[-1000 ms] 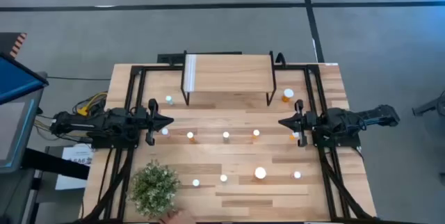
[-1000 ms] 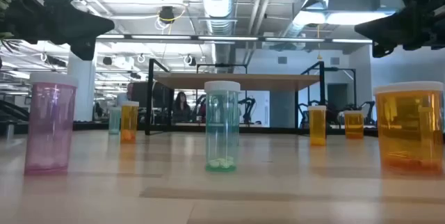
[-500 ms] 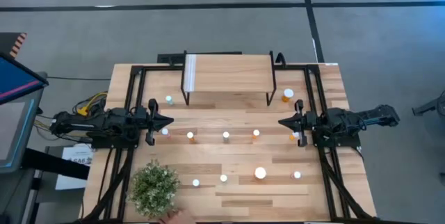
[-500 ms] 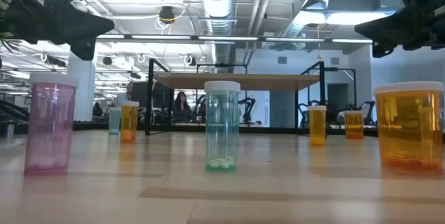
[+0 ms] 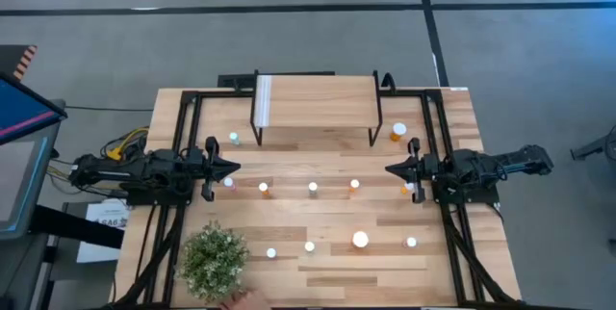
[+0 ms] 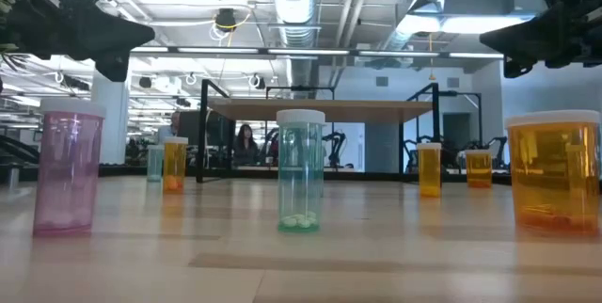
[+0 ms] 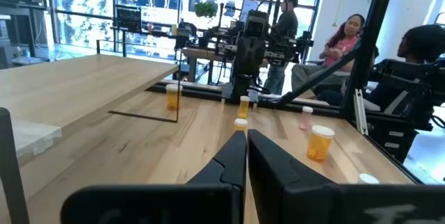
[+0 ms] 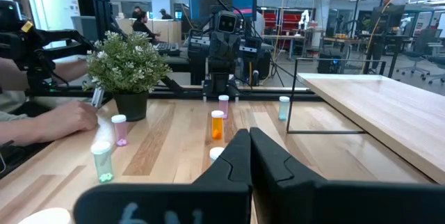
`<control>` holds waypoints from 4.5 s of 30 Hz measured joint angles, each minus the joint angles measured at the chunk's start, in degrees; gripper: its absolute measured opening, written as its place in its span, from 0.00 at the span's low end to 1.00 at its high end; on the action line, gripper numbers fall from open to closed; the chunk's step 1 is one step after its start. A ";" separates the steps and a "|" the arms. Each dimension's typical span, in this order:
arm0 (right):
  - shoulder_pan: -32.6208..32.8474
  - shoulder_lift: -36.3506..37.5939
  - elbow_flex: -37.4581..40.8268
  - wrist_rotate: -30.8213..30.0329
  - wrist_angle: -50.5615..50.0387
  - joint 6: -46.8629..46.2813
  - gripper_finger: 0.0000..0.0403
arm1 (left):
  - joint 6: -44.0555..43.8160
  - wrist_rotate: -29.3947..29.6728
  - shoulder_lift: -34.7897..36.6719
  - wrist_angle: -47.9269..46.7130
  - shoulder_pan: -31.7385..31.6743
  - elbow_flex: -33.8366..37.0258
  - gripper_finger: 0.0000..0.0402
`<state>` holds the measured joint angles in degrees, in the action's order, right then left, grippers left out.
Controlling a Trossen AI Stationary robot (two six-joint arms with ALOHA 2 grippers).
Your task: Pick and place medicine bottles onto shelf by color
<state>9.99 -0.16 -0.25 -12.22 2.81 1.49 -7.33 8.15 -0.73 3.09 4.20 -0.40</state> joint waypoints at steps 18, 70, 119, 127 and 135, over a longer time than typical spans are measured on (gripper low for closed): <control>0.00 0.01 0.00 0.00 0.00 0.00 0.03 | 0.00 0.00 -0.01 0.00 -0.02 0.00 0.00; -0.01 0.01 0.00 0.00 0.02 -0.01 0.03 | 0.00 -0.01 0.00 0.00 0.00 0.01 0.00; 0.01 -0.01 -0.01 0.01 0.00 -0.01 0.03 | -19.96 27.54 -6.35 -31.60 -0.08 -17.23 0.11; -0.01 0.01 0.00 0.00 0.01 0.00 0.03 | -23.94 29.69 -17.16 -34.47 -1.87 -17.75 0.31; -0.01 0.00 0.00 0.00 0.00 -0.01 0.03 | -25.76 28.00 -25.93 -34.49 -7.91 -17.77 0.43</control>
<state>9.98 -0.15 -0.25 -12.23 2.81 1.49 -33.09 36.15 -26.67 -31.40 -3.70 -18.17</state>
